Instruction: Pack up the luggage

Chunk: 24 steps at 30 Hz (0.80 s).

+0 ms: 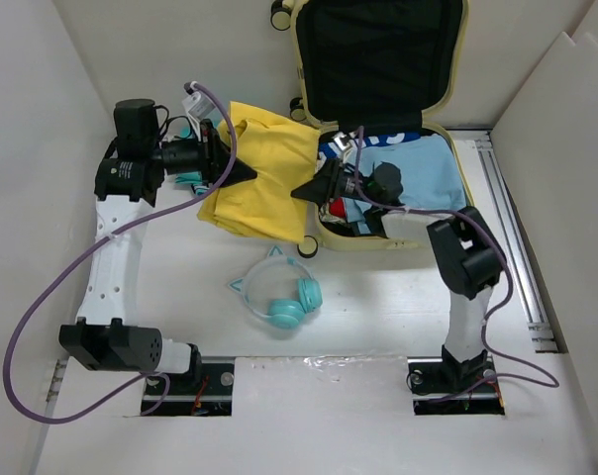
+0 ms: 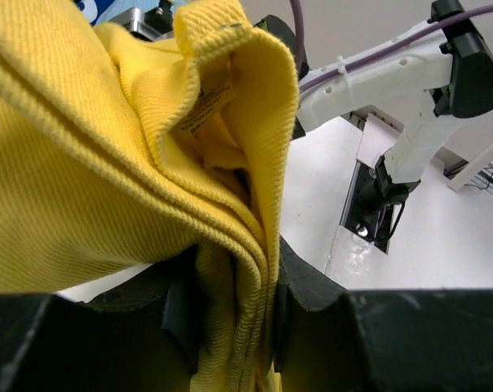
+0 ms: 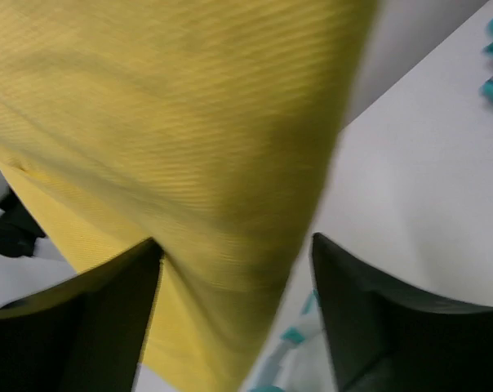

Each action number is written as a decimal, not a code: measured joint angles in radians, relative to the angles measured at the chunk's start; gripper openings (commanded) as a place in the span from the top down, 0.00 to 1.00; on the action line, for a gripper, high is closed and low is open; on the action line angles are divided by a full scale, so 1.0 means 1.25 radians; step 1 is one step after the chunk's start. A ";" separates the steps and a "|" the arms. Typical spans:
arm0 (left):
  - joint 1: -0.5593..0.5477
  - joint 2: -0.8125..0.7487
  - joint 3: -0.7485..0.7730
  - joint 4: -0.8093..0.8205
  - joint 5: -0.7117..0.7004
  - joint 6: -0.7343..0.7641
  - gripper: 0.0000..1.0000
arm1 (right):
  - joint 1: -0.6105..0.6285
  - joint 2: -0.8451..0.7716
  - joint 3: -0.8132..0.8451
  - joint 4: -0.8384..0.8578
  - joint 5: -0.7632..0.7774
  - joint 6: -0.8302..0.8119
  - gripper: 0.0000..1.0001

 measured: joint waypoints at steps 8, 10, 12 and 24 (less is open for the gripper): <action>0.002 -0.011 -0.028 0.036 -0.021 -0.035 1.00 | 0.042 -0.050 -0.006 0.001 -0.013 0.018 1.00; 0.002 -0.021 -0.034 0.050 -0.041 -0.038 1.00 | 0.026 -0.101 -0.035 -0.004 -0.010 -0.024 1.00; 0.002 -0.026 -0.037 0.068 -0.070 -0.049 1.00 | 0.009 -0.159 -0.054 -0.048 -0.009 -0.082 1.00; -0.079 0.099 -0.045 0.195 -0.276 -0.212 0.29 | -0.146 -0.403 0.035 -0.796 0.035 -0.528 1.00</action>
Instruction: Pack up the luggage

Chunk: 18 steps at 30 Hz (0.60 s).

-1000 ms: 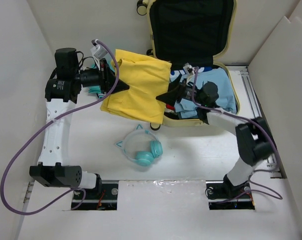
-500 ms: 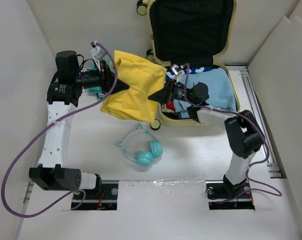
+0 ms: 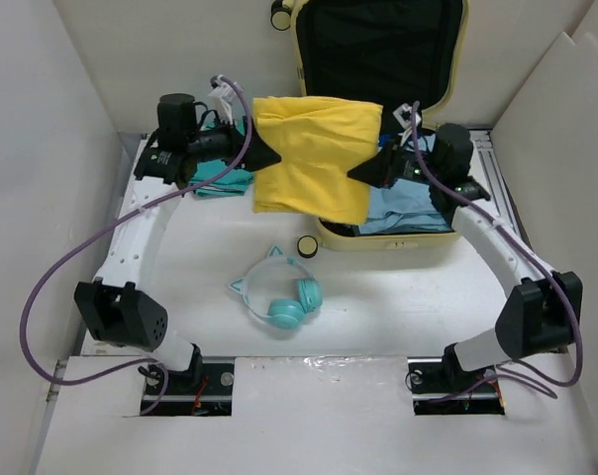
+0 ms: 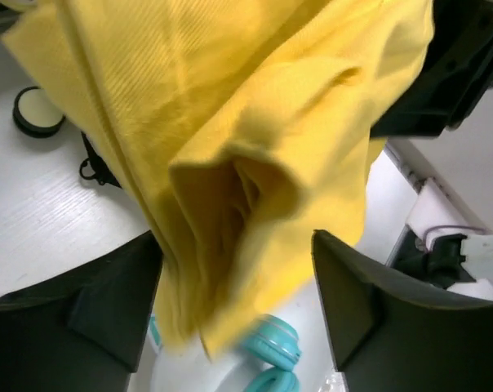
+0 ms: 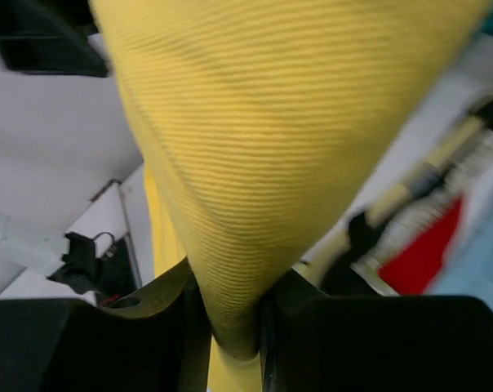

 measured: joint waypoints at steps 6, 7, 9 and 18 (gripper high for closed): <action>-0.077 0.123 0.090 -0.035 -0.135 0.041 0.00 | -0.212 0.226 0.346 -0.553 0.009 -0.310 1.00; -0.080 0.140 0.101 -0.043 -0.153 0.050 0.00 | -0.233 0.299 0.436 -0.640 0.030 -0.366 1.00; -0.078 0.158 0.103 -0.067 -0.190 0.075 0.00 | -0.269 0.419 0.544 -0.738 0.088 -0.440 1.00; -0.063 0.088 0.049 -0.116 -0.264 0.157 0.00 | -0.316 0.559 0.631 -0.920 0.223 -0.495 1.00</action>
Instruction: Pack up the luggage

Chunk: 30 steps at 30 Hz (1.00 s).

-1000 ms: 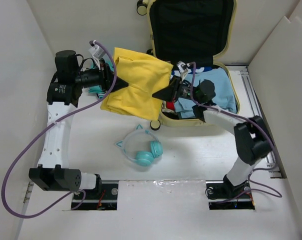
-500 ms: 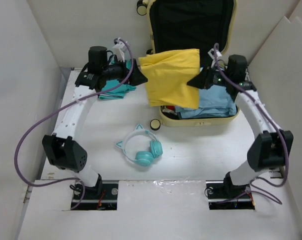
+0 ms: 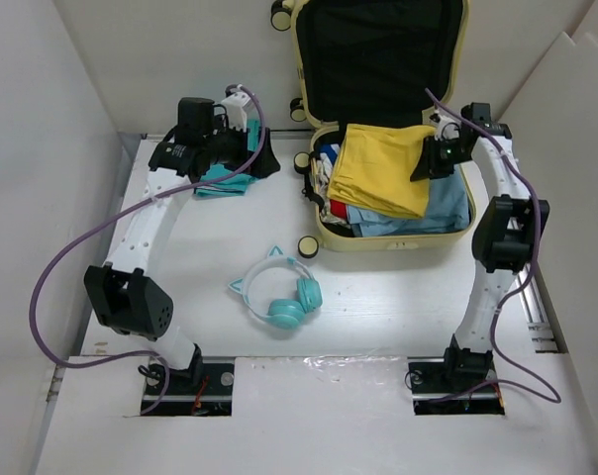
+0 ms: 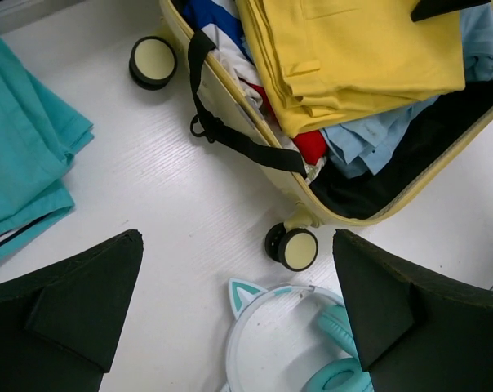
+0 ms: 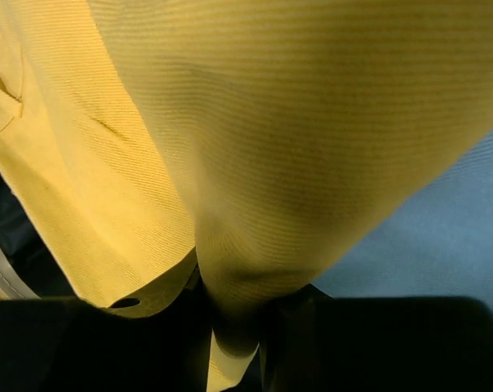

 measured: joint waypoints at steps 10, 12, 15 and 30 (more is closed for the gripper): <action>0.012 -0.038 -0.023 -0.002 -0.023 0.026 0.00 | 0.106 -0.033 0.088 -0.094 0.174 -0.075 1.00; 0.012 -0.038 -0.030 -0.005 -0.027 0.028 0.00 | 0.139 -0.078 0.046 -0.091 0.206 -0.083 1.00; 0.011 -0.038 -0.035 -0.007 -0.030 0.033 0.00 | 0.194 -0.149 0.027 -0.101 0.226 -0.079 1.00; 0.011 -0.046 -0.041 -0.004 -0.032 0.039 0.00 | 0.273 -0.202 0.131 -0.179 0.120 -0.049 1.00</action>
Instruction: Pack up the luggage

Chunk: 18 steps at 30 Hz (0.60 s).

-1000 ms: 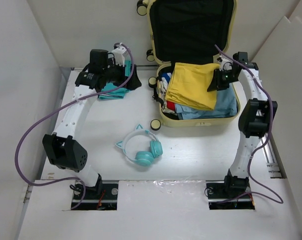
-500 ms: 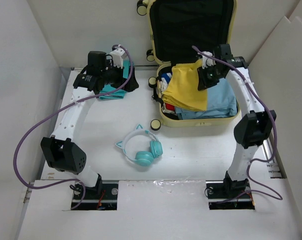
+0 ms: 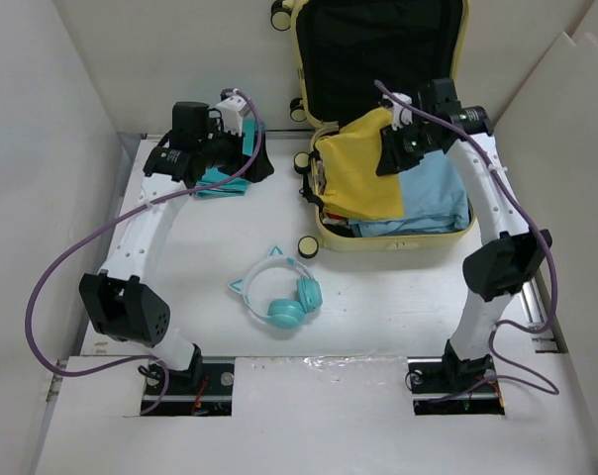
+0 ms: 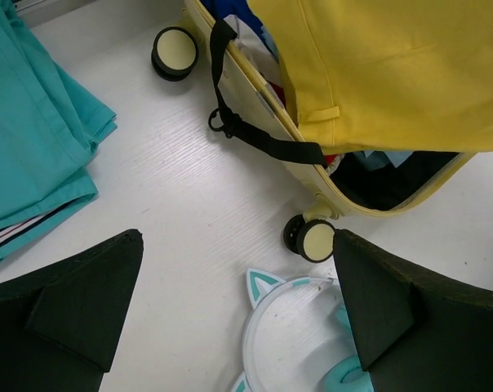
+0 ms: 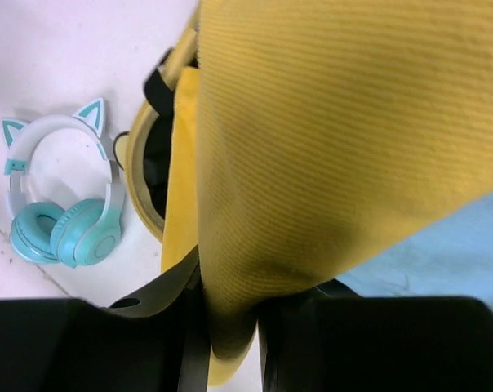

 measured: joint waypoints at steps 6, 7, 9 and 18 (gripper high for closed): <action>0.000 -0.010 -0.002 0.002 -0.001 0.004 0.00 | -0.123 -0.004 -0.147 0.045 -0.042 -0.006 0.92; 0.000 -0.010 -0.003 0.002 -0.001 0.005 0.00 | -0.143 0.011 -0.142 0.043 -0.032 -0.008 0.83; 0.000 -0.010 -0.006 0.002 -0.008 0.009 0.00 | -0.166 0.047 -0.111 0.036 -0.002 -0.010 0.68; 0.000 -0.010 -0.013 0.002 -0.083 0.042 0.00 | -0.162 0.165 -0.001 0.036 0.248 -0.003 0.20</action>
